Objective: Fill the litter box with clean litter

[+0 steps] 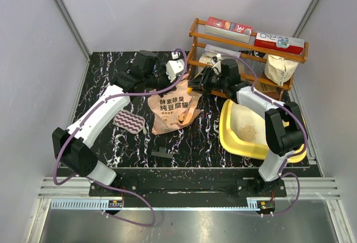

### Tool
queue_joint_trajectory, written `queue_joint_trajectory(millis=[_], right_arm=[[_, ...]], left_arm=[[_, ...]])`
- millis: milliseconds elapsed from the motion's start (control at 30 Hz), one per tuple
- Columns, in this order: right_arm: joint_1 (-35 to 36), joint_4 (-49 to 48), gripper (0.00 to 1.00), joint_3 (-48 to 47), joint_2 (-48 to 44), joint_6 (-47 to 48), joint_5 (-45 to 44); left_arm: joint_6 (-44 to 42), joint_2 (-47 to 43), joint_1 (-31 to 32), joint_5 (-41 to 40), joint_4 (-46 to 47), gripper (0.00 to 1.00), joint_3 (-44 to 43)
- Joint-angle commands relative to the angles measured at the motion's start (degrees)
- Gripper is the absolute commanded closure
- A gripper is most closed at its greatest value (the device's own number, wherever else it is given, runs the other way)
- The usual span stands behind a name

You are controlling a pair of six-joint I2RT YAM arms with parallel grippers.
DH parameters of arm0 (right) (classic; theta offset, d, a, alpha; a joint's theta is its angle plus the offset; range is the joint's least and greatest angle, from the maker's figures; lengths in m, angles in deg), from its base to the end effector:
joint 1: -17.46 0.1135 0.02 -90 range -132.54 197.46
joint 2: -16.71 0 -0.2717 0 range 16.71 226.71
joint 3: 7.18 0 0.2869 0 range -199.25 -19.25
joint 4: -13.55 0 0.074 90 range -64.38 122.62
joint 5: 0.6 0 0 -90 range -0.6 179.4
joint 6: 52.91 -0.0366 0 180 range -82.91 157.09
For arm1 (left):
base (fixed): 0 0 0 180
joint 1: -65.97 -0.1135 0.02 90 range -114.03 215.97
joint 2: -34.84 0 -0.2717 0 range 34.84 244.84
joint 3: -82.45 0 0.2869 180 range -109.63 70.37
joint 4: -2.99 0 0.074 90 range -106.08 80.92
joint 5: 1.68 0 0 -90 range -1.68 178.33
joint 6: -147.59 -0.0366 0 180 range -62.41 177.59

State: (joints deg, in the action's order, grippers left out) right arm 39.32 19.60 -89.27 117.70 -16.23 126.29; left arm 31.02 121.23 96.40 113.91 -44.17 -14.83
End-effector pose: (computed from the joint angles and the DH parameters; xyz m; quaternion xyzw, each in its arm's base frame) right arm 0.3973 0.1831 0.2437 0.0531 0.8160 0.5225 0.2414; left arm 0.3118 -0.2015 0.3756 0.5030 0.7168 -0.2123 0.4338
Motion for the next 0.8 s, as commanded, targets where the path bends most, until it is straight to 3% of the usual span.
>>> queue_joint_trajectory(millis=[0,300,467,667,767], right_arm=[[-3.3,-10.1,1.00,2.4,-3.1,-7.4,8.7],[-14.5,-11.6,1.00,10.7,-11.6,-11.5,11.5],[-12.4,-17.9,1.00,13.3,-8.6,-14.8,5.1],[-14.0,-17.5,1.00,11.4,-9.6,-14.0,10.1],[-14.5,-19.1,1.00,14.8,-9.2,-16.9,8.0]], left_arm=[[-2.7,-2.9,0.5,0.5,5.6,0.93,-6.5],[-7.2,-3.2,0.5,2.8,1.3,0.92,-8.7],[-8.0,-2.6,0.7,3.2,0.1,0.92,-8.8],[-9.1,-2.1,1.2,2.8,-0.5,0.92,-9.8],[-9.6,-2.4,1.2,2.6,-0.8,0.92,-9.6]])
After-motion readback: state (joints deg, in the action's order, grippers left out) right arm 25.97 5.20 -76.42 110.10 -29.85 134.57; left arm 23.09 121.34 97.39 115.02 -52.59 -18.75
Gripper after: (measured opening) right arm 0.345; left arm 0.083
